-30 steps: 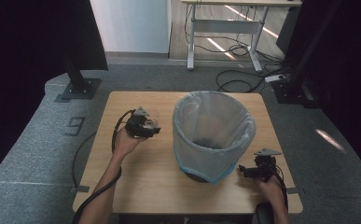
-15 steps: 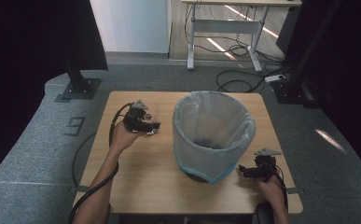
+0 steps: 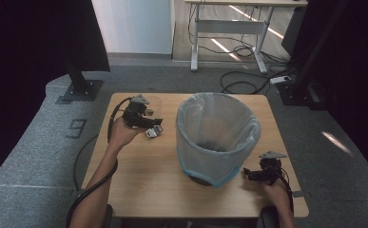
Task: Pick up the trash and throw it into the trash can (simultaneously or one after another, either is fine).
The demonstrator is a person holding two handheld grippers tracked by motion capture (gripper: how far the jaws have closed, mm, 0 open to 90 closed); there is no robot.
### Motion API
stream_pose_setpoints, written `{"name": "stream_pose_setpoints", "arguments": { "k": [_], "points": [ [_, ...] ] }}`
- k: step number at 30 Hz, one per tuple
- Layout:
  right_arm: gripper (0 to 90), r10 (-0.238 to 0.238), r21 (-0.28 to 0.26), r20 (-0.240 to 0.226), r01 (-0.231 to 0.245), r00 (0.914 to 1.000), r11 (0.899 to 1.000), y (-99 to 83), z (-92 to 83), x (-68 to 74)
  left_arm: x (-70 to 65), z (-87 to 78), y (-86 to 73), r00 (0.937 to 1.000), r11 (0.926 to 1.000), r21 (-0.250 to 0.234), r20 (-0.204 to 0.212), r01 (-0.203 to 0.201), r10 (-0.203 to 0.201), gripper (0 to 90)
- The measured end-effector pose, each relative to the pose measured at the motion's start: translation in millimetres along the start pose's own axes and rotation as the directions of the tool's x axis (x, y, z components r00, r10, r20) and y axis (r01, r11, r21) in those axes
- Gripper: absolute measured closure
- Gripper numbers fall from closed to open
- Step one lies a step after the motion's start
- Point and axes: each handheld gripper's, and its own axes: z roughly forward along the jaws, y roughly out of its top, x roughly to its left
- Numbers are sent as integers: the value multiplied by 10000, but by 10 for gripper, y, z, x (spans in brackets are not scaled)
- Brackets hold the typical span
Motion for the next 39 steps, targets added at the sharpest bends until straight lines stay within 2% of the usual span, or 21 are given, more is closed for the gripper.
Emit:
{"name": "stream_pose_setpoints", "arguments": {
  "k": [27, 34, 39],
  "points": [
    [0, 1, 1, 2, -1, 10000, 10000, 0, 0, 0, -158, -561, 616, 9977, 9978, -366, 362, -554, 568, 387],
    [0, -2, 0, 2, 2, 10000, 10000, 0, 0, 0, -240, -662, 756, 9953, 9961, -541, 638, -696, 730, 387],
    [0, -1, 0, 2, 1, 10000, 10000, 0, 0, 0, -330, -708, 872, 9913, 9940, -691, 951, -847, 911, 385]
  ]
}}
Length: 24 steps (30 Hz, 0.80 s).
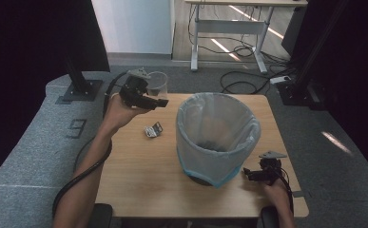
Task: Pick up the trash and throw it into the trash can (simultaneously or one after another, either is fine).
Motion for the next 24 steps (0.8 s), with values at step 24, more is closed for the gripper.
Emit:
{"name": "stream_pose_setpoints", "arguments": {
  "k": [24],
  "points": [
    [0, 0, 1, 1, 0, 10000, 10000, 0, 0, 0, -540, 165, 463, 9830, 9920, -297, 1340, -1225, 1254, 378]
  ]
}}
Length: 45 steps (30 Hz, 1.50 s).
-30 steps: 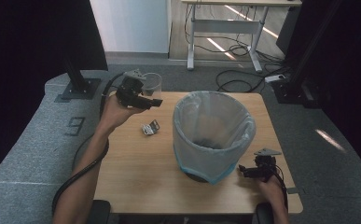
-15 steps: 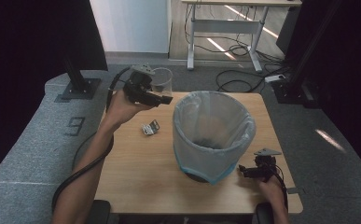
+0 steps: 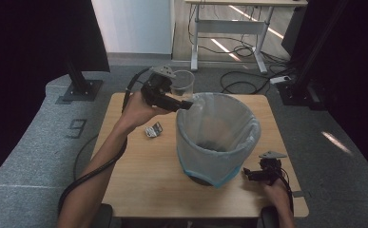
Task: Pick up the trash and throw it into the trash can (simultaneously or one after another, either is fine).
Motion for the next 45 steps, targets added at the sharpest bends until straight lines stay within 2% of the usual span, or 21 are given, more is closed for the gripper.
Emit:
{"name": "stream_pose_setpoints", "arguments": {
  "k": [7, 17, 24, 28, 30, 33, 34, 35, 36, 37, 39, 45],
  "points": [
    [0, -1, 0, -3, 1, 10000, 10000, 0, 0, 0, -100, 132, 68, 9991, 9996, 70, 341, -270, 268, 378],
    [0, 2, -1, -1, -2, 10000, 10000, 0, 0, 0, -266, 390, 142, 9943, 9971, 365, 853, -667, 634, 378],
    [0, -1, -1, -3, 1, 10000, 10000, 0, 0, 0, -344, 585, 146, 9911, 9925, 817, 1050, -909, 822, 377],
    [0, 2, -2, -4, -2, 10000, 10000, 0, 0, 0, -362, 670, 131, 9897, 9880, 1170, 1131, -1013, 880, 371],
    [0, -1, -3, -2, 1, 10000, 10000, 0, 0, 0, -362, 706, 123, 9877, 9844, 1419, 1310, -1040, 854, 358],
    [0, 1, -1, -3, -1, 10000, 10000, 0, 0, 0, -361, 748, 106, 9857, 9771, 1792, 1428, -1147, 895, 310],
    [0, 2, -1, -4, -2, 10000, 10000, 0, 0, 0, -366, 769, 92, 9856, 9730, 1962, 1401, -1214, 948, 258],
    [0, 3, -1, -3, -3, 10000, 10000, 0, 0, 0, -366, 769, 92, 9856, 9730, 1962, 1401, -1214, 948, 227],
    [0, 3, -1, -3, -3, 10000, 10000, 0, 0, 0, -370, 780, 85, 9859, 9709, 2058, 1378, -1228, 954, 227],
    [0, 0, -1, -3, 0, 10000, 10000, 0, 0, 0, -375, 792, 76, 9864, 9689, 2145, 1334, -1236, 963, 160],
    [0, -3, -1, -3, 3, 10000, 10000, 0, 0, 0, -384, 809, 52, 9873, 9637, 2323, 1174, -1319, 1068, 130],
    [0, 0, -1, -3, 0, 10000, 10000, 0, 0, 0, -373, 777, 45, 9869, 9639, 2303, 1193, -1338, 1085, 54]
  ]
}}
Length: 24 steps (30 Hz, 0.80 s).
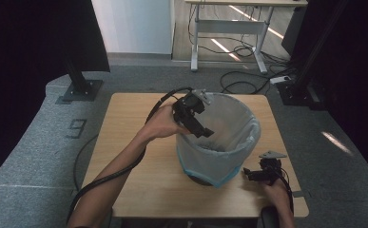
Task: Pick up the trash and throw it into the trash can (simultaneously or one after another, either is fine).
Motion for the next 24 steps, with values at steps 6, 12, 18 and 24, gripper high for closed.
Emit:
{"name": "stream_pose_setpoints", "arguments": {
  "k": [6, 12, 18, 24],
  "points": [
    [0, -2, 0, 0, 2, 10000, 10000, 0, 0, 0, 6, -75, -2, 9999, 9998, -141, -36, -135, 134, 24],
    [0, 0, 1, -1, 0, 10000, 10000, 0, 0, 0, 67, -166, -48, 9998, 9994, -352, -159, 68, -74, 18],
    [0, -1, 0, 0, 1, 10000, 10000, 0, 0, 0, 159, -275, -110, 9986, 9977, -589, -370, 346, -368, 17],
    [0, 0, 0, 0, 0, 10000, 10000, 0, 0, 0, 252, -386, -177, 9960, 9953, -807, -669, 538, -593, 17]
  ]
}}
